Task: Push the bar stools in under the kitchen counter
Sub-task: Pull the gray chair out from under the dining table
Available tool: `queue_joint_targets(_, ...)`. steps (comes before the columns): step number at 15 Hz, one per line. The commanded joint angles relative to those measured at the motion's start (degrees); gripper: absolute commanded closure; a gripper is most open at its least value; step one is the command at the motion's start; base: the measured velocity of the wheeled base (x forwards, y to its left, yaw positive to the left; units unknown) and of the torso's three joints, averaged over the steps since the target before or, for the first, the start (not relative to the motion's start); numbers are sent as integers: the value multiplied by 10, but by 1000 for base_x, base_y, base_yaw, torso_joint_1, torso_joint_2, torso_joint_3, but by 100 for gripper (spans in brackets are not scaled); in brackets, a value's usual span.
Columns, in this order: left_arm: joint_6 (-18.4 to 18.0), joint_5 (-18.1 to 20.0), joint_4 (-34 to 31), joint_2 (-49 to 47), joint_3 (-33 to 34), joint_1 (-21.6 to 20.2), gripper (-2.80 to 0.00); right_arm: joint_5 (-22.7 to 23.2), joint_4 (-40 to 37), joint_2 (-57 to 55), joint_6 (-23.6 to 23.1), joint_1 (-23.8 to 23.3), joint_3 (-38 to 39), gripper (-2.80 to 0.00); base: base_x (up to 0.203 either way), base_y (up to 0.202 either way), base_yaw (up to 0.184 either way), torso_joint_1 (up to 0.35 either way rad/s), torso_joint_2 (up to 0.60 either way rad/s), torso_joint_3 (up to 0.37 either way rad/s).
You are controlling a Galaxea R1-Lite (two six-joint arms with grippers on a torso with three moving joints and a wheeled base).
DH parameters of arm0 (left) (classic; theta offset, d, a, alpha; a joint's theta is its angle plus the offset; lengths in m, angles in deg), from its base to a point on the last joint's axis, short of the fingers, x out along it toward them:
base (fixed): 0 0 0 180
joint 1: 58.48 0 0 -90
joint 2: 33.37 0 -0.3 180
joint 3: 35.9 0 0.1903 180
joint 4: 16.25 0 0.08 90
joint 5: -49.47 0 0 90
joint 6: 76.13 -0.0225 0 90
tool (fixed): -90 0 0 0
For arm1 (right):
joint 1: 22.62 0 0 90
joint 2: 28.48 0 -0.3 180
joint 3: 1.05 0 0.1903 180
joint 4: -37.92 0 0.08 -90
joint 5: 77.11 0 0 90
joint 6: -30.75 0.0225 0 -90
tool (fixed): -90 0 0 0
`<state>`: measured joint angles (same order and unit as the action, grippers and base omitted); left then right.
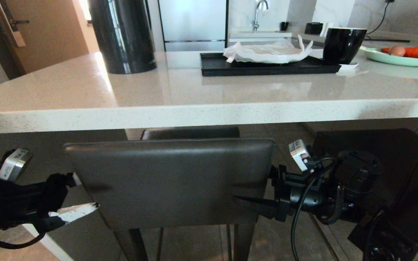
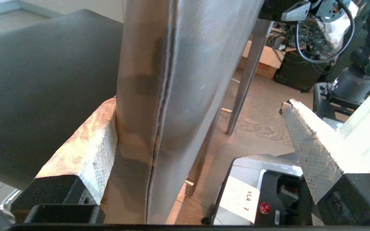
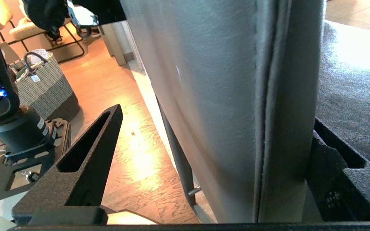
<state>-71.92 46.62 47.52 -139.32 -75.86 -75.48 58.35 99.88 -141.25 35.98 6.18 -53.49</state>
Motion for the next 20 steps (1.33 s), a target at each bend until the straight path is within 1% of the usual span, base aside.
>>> queue_joint_targets(1,1,5,5,-18,6,0,-280,2,4,-3,0,-1,0,-280,0,0,0,0,0,0)
queue_joint_targets(6,1,5,5,-15,1,1,-280,2,5,-11,0,1,0,-280,0,0,0,0,0,0)
queue_joint_targets(9,-12,5,5,-16,2,9,-280,2,5,-16,0,1,-1,-280,-33,0,0,1,2,1)
queue_joint_targets(20,-11,5,5,-10,3,14,-280,1,6,-17,0,2,-6,-280,-192,0,-1,0,3,2)
